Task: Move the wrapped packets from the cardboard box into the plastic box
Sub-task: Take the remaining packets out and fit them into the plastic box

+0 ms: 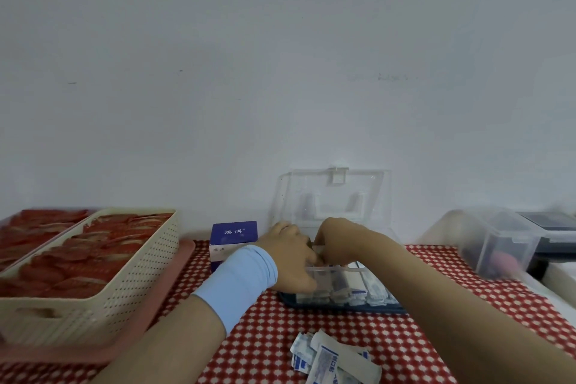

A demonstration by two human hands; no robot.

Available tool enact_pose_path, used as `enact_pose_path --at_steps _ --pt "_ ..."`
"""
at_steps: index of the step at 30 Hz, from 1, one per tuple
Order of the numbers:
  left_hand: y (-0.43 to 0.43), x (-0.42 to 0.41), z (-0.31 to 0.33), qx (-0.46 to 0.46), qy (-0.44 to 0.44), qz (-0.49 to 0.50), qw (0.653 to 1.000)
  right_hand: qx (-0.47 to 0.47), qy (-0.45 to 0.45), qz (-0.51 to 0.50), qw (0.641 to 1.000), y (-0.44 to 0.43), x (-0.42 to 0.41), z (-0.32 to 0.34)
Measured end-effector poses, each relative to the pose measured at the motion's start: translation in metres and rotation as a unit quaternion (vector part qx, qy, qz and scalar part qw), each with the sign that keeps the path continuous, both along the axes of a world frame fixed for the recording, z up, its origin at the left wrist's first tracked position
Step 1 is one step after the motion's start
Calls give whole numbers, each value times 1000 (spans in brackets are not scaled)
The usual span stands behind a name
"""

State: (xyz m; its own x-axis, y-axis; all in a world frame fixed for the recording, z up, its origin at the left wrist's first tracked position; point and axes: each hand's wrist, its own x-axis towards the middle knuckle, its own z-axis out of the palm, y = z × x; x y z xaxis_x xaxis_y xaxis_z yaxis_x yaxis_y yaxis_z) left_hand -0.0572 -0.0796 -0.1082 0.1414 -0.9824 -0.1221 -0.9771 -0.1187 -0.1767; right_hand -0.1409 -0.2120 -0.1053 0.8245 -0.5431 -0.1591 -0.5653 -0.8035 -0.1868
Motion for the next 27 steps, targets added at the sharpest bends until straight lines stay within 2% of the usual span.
enact_pose_path --at_steps 11,13,16,18,21,23,27 --pt "1 -2 -3 1 26 9 1000 -13 -33 15 999 -7 -11 -1" --pt "5 -4 0 -9 31 4 999 9 -46 16 999 -5 -15 5" --pt "13 -6 8 -87 100 -9 991 13 -99 15 995 -1 -26 19" --pt "22 -8 14 -181 168 -15 969 -13 -155 18 988 5 -32 30" --pt "38 -13 24 -264 249 16 932 51 -253 36 966 26 -48 48" --pt "47 -21 28 -238 263 48 934 101 -211 69 970 44 -64 58" --pt "55 -35 19 -87 234 82 965 93 13 99 991 67 -85 44"
